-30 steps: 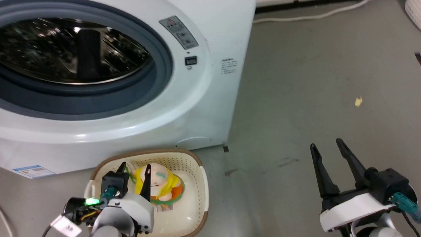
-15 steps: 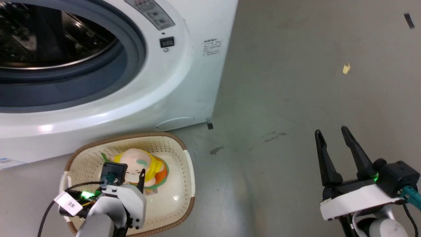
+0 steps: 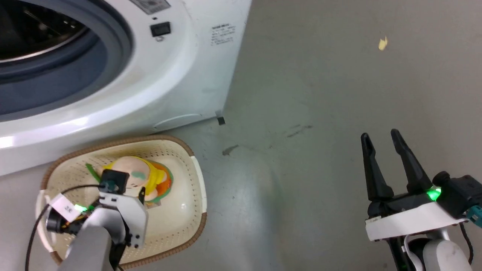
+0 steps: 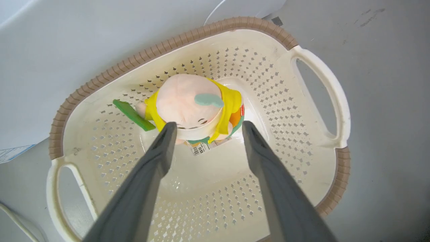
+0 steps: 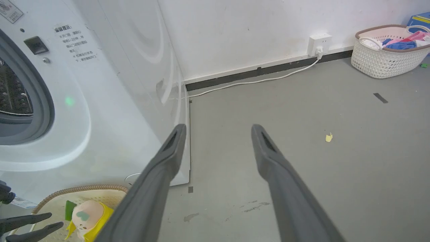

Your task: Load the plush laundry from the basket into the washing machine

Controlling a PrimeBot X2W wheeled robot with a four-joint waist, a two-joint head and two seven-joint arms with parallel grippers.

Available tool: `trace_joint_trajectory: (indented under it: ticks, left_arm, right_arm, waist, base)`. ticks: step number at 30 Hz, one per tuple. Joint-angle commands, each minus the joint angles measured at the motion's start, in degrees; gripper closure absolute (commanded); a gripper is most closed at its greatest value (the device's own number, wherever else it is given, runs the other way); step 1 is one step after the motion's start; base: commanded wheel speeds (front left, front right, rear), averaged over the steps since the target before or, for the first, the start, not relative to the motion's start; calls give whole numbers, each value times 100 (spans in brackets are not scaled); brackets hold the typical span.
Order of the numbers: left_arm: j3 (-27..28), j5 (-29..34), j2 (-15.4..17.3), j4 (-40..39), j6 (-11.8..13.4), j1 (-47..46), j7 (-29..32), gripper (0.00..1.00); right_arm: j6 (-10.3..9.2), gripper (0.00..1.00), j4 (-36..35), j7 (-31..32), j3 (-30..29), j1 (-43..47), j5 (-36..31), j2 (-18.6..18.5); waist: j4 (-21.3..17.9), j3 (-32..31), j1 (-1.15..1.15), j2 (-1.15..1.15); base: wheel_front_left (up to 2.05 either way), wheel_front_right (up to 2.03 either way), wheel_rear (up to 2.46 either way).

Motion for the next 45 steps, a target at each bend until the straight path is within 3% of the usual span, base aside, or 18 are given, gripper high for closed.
trace_joint_trajectory:
  ticks: [1, 25, 26, 27, 36, 45]
  left_arm:
    - [-65, 4, 94, 138, -6, -226, 36, 0]
    - [-739, 211, 860, 1426, 261, -1602, 365, 0]
    - [-751, 193, 876, 1477, 265, -1647, 328, 62]
    - [-760, 173, 893, 1533, 276, -1680, 283, 100]
    - [-819, -107, 805, 2244, 368, -1674, -18, 100]
    - [-805, -566, 304, 3001, 333, -1314, -691, 100]
  right_arm:
    - [-3, 0, -43, -70, 26, -123, 105, -3]
    - [-4, 0, -146, -345, 155, -449, 789, -4]
    - [-4, 0, -141, -356, 166, -465, 813, -4]
    - [-4, 0, -130, -368, 182, -483, 838, -4]
    - [-5, 0, 31, -475, 183, -537, 893, -4]
    - [-5, 0, 232, -583, -27, -189, 536, -5]
  waist:
    - [-114, 165, 0, 0]
    - [-633, 1321, 0, 0]
    - [-658, 1358, 0, 0]
    - [-688, 1386, 0, 0]
    - [-812, 1153, 0, 0]
    - [-502, 92, 0, 0]
  base:
    - [0, 0, 0]
    - [0, 0, 0]
    - [0, 0, 0]
    - [0, 0, 0]
    - [0, 0, 0]
    - [0, 0, 0]
